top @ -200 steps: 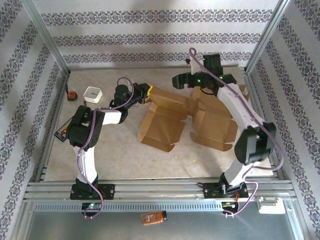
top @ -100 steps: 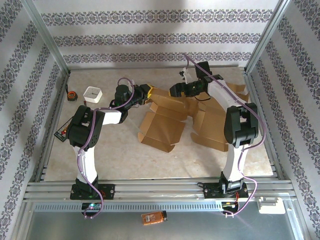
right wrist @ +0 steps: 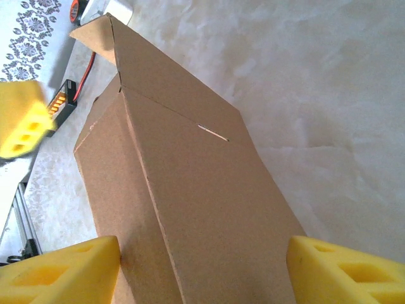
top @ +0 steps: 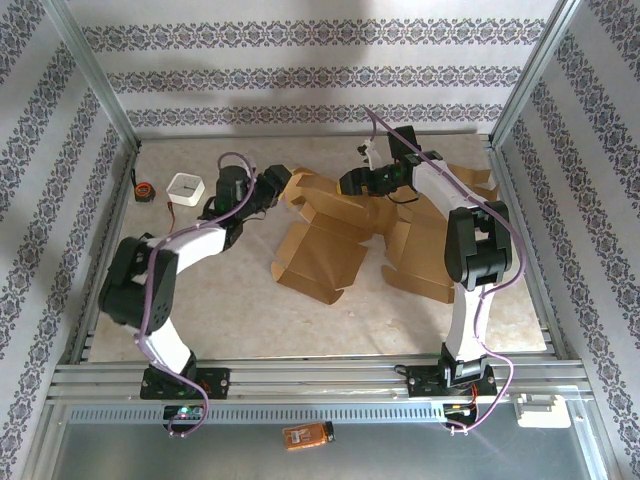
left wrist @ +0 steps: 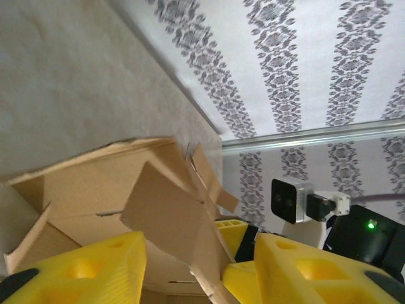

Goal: Fold the paper box

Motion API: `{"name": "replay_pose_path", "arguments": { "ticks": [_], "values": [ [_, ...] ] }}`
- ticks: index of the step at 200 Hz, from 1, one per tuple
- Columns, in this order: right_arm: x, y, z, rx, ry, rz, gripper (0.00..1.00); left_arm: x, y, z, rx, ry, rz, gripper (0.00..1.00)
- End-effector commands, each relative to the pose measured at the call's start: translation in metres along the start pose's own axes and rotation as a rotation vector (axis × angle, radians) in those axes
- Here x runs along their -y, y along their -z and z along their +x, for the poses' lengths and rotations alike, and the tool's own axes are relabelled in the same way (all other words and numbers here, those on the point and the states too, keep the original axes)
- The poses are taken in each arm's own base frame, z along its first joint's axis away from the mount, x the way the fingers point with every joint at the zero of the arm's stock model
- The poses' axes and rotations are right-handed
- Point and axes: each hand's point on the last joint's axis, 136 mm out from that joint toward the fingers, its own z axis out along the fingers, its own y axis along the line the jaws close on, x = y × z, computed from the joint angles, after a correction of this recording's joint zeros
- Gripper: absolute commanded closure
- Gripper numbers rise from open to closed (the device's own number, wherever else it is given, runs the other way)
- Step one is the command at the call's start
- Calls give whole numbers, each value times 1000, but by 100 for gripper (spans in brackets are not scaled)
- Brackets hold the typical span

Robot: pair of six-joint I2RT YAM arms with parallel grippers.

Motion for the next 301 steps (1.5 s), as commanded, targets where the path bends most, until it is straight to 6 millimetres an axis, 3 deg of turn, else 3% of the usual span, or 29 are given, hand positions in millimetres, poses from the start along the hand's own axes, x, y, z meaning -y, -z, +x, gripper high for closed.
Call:
{"name": "replay_pose_path", "arguments": {
  "ticks": [1,31,54,108,142,165,209,248,284,301],
  "values": [
    [-3,0,-5,7,0,-14,30,-9,19,-13,12,-257,-200,58],
    [-5,1,-5,7,-9,-6,30,-11,18,-10,-99,-431,-357,72],
    [-5,0,-3,5,-11,7,30,-24,10,-7,-171,-473,-430,81],
    [-5,-2,1,-2,-19,17,30,-28,-39,33,-364,-444,-327,83],
    [-6,-5,4,-12,-18,14,30,-30,-58,41,-354,-445,-290,83],
    [-5,-5,4,-12,-14,14,30,-32,-63,43,-350,-438,-265,84],
    [-4,-7,5,-15,-17,17,29,-10,-73,66,-411,-361,-81,86],
    [-4,-9,4,-16,-15,19,29,-7,-74,79,-436,-267,-6,86],
    [-4,-8,3,-14,-12,24,29,-3,-70,79,-427,-264,18,86],
    [-6,-6,1,-10,-8,25,29,-7,-64,69,-388,-345,-44,80]
  ]
}}
